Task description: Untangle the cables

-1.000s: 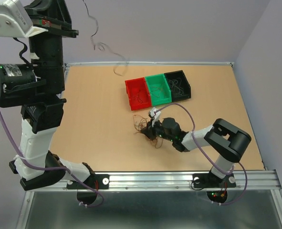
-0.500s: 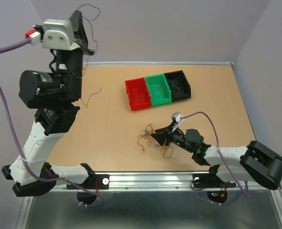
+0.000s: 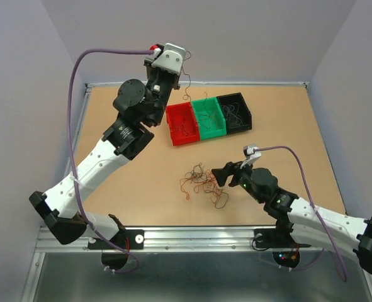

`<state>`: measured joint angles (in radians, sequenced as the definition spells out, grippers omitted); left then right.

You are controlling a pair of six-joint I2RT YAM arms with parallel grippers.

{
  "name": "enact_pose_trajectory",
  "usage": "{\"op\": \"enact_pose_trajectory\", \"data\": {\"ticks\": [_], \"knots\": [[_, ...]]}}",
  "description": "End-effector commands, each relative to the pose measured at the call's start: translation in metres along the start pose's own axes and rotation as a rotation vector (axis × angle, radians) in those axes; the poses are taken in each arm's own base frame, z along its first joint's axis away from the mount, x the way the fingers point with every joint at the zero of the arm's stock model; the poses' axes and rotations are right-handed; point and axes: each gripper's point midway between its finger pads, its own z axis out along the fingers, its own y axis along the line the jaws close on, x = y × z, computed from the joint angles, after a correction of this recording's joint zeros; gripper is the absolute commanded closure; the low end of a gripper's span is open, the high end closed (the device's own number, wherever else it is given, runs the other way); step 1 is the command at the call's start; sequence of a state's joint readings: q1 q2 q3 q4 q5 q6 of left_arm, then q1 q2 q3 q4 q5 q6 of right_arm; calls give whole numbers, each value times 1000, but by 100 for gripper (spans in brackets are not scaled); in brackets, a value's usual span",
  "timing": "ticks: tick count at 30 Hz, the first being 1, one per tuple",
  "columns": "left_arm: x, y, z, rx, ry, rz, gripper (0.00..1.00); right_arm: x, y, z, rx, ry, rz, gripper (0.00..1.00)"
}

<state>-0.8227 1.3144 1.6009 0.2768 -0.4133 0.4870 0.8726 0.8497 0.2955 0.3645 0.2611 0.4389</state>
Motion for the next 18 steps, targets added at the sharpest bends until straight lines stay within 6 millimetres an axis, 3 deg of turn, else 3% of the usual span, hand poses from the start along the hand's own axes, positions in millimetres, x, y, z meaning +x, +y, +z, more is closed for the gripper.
{"op": "enact_pose_trajectory", "data": {"ticks": [1,8,13,18], "knots": [[-17,-10,17,4,-83,-85,100,-43,-24,-6,207,-119,37,15],[26,-31,53,-1,-10,-37,100,-73,-33,-9,306,-185,28,14],[51,-23,66,-6,13,-49,100,-80,-33,-8,326,-197,14,14],[95,-1,79,-6,65,-35,100,-76,-32,-7,313,-183,12,14]]}}
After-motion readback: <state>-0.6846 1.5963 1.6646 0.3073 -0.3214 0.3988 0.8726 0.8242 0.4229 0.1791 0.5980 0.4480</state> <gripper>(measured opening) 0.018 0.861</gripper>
